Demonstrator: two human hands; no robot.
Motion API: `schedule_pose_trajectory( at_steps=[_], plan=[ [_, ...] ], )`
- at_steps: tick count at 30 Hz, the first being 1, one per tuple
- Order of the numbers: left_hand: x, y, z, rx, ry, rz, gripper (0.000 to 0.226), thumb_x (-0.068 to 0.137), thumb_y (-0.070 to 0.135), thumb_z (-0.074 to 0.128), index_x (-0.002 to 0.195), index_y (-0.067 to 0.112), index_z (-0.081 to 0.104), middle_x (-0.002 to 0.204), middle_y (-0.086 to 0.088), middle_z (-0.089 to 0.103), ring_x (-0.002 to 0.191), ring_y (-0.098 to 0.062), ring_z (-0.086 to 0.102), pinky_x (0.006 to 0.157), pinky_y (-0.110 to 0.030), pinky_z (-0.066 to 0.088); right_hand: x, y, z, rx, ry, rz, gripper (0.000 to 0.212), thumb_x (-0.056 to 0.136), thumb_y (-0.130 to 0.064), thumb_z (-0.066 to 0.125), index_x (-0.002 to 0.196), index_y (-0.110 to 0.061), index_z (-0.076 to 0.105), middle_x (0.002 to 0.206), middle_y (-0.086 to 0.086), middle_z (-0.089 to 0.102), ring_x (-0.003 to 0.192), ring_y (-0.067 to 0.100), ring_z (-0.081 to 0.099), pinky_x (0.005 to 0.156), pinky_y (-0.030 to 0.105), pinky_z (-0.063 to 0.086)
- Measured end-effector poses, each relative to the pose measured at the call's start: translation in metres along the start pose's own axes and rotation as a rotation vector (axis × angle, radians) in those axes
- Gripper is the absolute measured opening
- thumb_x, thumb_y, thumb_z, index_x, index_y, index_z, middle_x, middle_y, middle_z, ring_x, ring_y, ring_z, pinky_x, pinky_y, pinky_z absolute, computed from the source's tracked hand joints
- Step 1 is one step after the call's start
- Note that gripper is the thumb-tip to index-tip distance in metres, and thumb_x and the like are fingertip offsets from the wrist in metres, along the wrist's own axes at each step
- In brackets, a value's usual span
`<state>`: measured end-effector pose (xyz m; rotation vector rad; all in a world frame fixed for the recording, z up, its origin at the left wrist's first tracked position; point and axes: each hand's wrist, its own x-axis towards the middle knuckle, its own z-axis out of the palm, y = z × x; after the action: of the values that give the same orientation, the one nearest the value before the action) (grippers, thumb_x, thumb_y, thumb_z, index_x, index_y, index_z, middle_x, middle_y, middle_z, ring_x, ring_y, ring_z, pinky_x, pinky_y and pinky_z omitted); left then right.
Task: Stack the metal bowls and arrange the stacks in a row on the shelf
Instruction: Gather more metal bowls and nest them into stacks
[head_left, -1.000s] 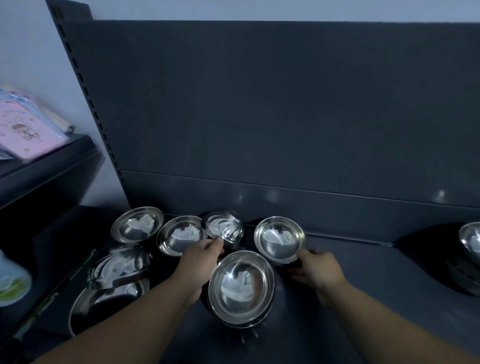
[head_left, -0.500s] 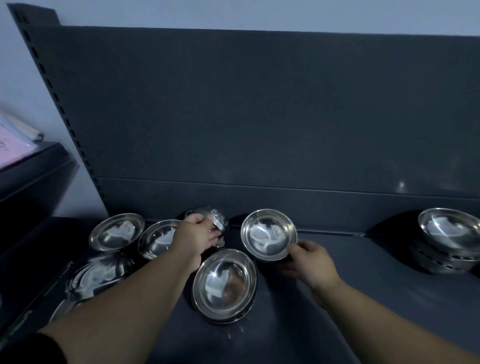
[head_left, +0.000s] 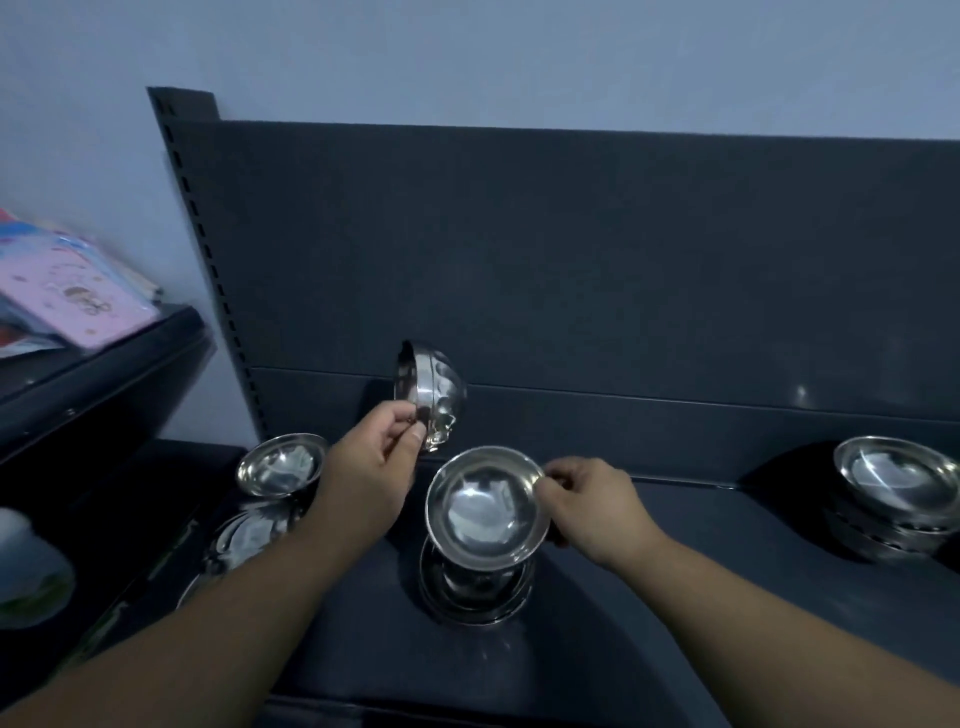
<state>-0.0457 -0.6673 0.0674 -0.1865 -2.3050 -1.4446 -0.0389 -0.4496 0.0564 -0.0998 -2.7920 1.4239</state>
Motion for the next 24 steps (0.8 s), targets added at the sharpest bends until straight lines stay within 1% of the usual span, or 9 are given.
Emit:
schedule_pose_trajectory(
  at_steps=[3, 6, 10, 12, 15, 18, 20, 22, 24],
  plan=[
    [-0.016, -0.002, -0.007, 0.089, -0.038, 0.062, 0.014, 0.090, 0.019, 0.062, 0.096, 0.032, 0.064, 0.081, 0.019, 0.068, 0.084, 0.007, 0.062, 0.073, -0.006, 0.046, -0.002, -0.003, 0.009, -0.073, -0.035, 0.015, 0.018, 0.080, -0.029, 0.058, 0.081, -0.019, 0.072, 0.062, -0.001, 0.070, 0.056, 0.012, 0.065, 0.059, 0.026, 0.056],
    [-0.034, -0.009, -0.010, 0.184, -0.157, 0.127, 0.015, 0.092, 0.019, 0.060, 0.100, 0.030, 0.066, 0.088, 0.021, 0.068, 0.089, 0.005, 0.061, 0.077, -0.010, 0.046, -0.002, 0.000, 0.015, -0.103, -0.034, 0.052, 0.016, 0.078, -0.030, 0.061, 0.073, -0.017, 0.070, 0.064, 0.001, 0.071, 0.063, 0.016, 0.069, 0.068, 0.031, 0.060],
    [-0.058, -0.027, -0.006, 0.232, -0.253, 0.147, 0.016, 0.092, 0.020, 0.060, 0.103, 0.030, 0.066, 0.094, 0.029, 0.060, 0.099, 0.013, 0.054, 0.080, -0.001, 0.037, -0.001, 0.009, 0.019, -0.112, -0.041, 0.075, 0.015, 0.078, -0.029, 0.061, 0.072, -0.018, 0.070, 0.069, 0.000, 0.073, 0.069, 0.016, 0.070, 0.074, 0.035, 0.060],
    [-0.067, -0.037, -0.004, 0.217, -0.284, 0.162, 0.018, 0.092, 0.021, 0.059, 0.102, 0.034, 0.065, 0.094, 0.028, 0.061, 0.099, 0.012, 0.055, 0.080, -0.001, 0.038, -0.001, 0.015, 0.020, -0.104, -0.020, 0.079, 0.013, 0.080, -0.025, 0.059, 0.078, -0.019, 0.071, 0.075, -0.002, 0.073, 0.073, 0.016, 0.071, 0.077, 0.036, 0.060],
    [-0.076, -0.051, -0.003, 0.192, -0.328, 0.198, 0.020, 0.090, 0.023, 0.056, 0.103, 0.038, 0.058, 0.105, 0.027, 0.058, 0.097, 0.005, 0.059, 0.080, -0.005, 0.041, -0.005, 0.023, 0.020, -0.033, 0.016, 0.100, 0.013, 0.084, -0.023, 0.057, 0.081, -0.023, 0.070, 0.080, -0.004, 0.072, 0.073, 0.016, 0.071, 0.077, 0.037, 0.060],
    [-0.082, -0.061, -0.002, 0.181, -0.340, 0.212, 0.021, 0.090, 0.022, 0.056, 0.102, 0.039, 0.058, 0.114, 0.028, 0.056, 0.107, 0.005, 0.057, 0.089, -0.008, 0.042, -0.015, 0.031, 0.023, 0.009, 0.038, 0.118, 0.014, 0.087, -0.022, 0.056, 0.091, -0.025, 0.069, 0.088, -0.005, 0.072, 0.079, 0.016, 0.070, 0.083, 0.036, 0.058],
    [-0.085, -0.068, -0.001, 0.171, -0.336, 0.190, 0.026, 0.091, 0.016, 0.058, 0.101, 0.040, 0.057, 0.123, 0.030, 0.051, 0.116, 0.005, 0.052, 0.094, -0.007, 0.040, -0.024, 0.034, 0.025, -0.002, 0.023, 0.116, 0.022, 0.087, -0.017, 0.056, 0.103, -0.023, 0.069, 0.098, -0.006, 0.072, 0.089, 0.014, 0.069, 0.091, 0.032, 0.054],
    [-0.089, -0.073, -0.001, 0.140, -0.343, 0.117, 0.031, 0.091, 0.014, 0.059, 0.104, 0.041, 0.056, 0.133, 0.031, 0.043, 0.125, 0.007, 0.044, 0.101, -0.009, 0.035, -0.032, 0.040, 0.028, -0.007, -0.033, 0.112, 0.033, 0.085, -0.013, 0.058, 0.115, -0.024, 0.065, 0.105, -0.010, 0.068, 0.098, 0.010, 0.065, 0.095, 0.025, 0.049],
    [-0.093, -0.073, -0.001, 0.042, -0.352, -0.041, 0.042, 0.087, 0.022, 0.064, 0.120, 0.042, 0.049, 0.143, 0.028, 0.034, 0.131, 0.009, 0.035, 0.109, -0.020, 0.033, -0.039, 0.048, 0.034, 0.030, -0.108, 0.091, 0.051, 0.079, -0.012, 0.064, 0.127, -0.028, 0.056, 0.115, -0.014, 0.062, 0.102, 0.006, 0.063, 0.094, 0.023, 0.050]
  ],
)
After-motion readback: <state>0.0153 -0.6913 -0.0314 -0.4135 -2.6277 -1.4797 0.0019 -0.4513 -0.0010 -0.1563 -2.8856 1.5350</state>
